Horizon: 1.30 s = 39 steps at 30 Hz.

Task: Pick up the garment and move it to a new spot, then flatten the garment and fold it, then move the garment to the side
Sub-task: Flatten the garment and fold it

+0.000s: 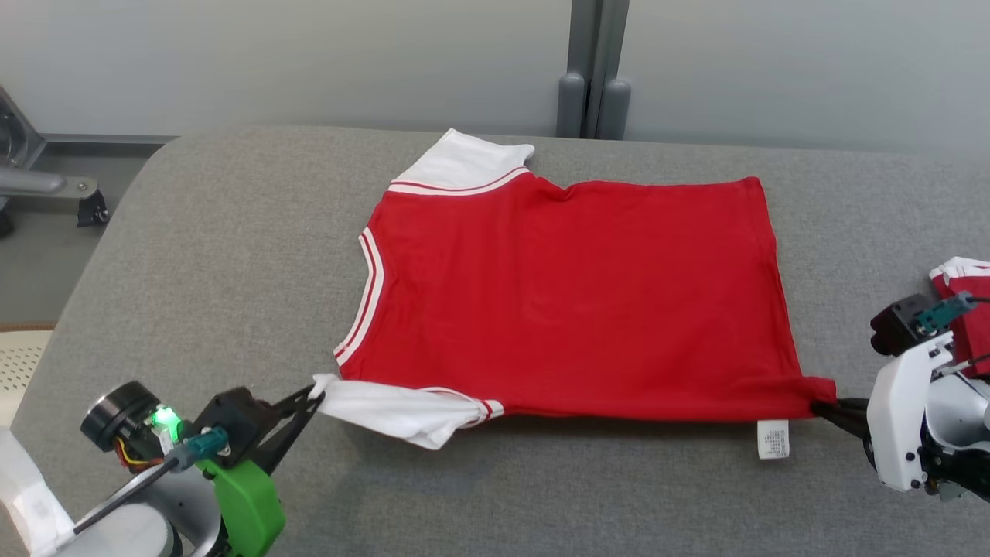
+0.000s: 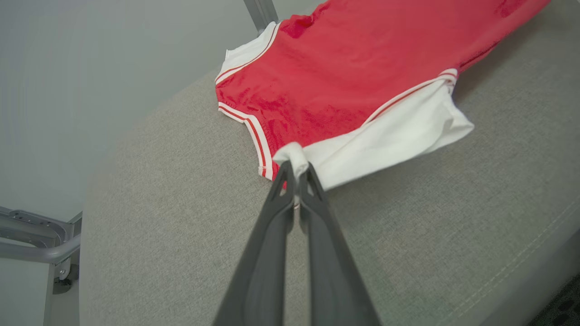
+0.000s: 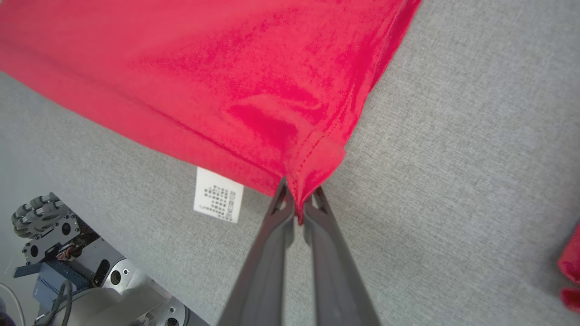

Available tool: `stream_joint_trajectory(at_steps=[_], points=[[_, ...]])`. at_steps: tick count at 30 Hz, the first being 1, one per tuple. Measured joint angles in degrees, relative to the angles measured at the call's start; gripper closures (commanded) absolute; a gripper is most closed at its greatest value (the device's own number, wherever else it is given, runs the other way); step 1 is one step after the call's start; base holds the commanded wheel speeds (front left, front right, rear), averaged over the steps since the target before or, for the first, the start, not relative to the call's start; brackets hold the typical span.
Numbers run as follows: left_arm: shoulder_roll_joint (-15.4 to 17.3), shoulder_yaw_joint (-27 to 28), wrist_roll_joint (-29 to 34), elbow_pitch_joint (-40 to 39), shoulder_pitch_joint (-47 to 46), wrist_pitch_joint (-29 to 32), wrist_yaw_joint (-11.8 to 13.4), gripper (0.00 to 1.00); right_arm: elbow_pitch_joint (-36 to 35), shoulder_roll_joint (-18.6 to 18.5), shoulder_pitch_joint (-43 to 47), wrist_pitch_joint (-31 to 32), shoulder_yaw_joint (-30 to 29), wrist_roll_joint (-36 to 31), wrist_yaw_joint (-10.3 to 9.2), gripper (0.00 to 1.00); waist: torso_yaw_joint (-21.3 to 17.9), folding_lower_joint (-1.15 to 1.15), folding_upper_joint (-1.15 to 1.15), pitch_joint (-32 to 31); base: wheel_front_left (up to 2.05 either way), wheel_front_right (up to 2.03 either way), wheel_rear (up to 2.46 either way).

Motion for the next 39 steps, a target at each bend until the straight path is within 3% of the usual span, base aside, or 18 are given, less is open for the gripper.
stream_joint_trajectory(at_steps=[18, 29, 39], points=[[-8.4, -5.3, 5.0, 17.9, -21.3, -1.5, -1.9, 1.0, 8.3, 5.4, -12.5, 6.4, -4.0, -3.2, 0.0, 1.0, -2.1, 0.0, 0.0, 11.1, 0.0, 0.0, 0.0], [-10.7, -11.6, 6.1, 29.3, -30.9, -5.4, -2.0, 1.0, 7.1, 8.4, -16.8, 3.8, -2.6, -5.0, -0.01, 1.0, -3.4, 0.0, 0.0, 14.0, 0.0, 0.0, 0.0], [-14.1, -13.9, 5.2, 38.0, -33.4, -8.4, -2.2, 1.0, 8.5, 9.5, -19.0, -0.7, 0.1, -6.5, -0.01, 1.0, -3.5, 0.01, 0.0, 15.0, 0.0, 0.0, 0.0]])
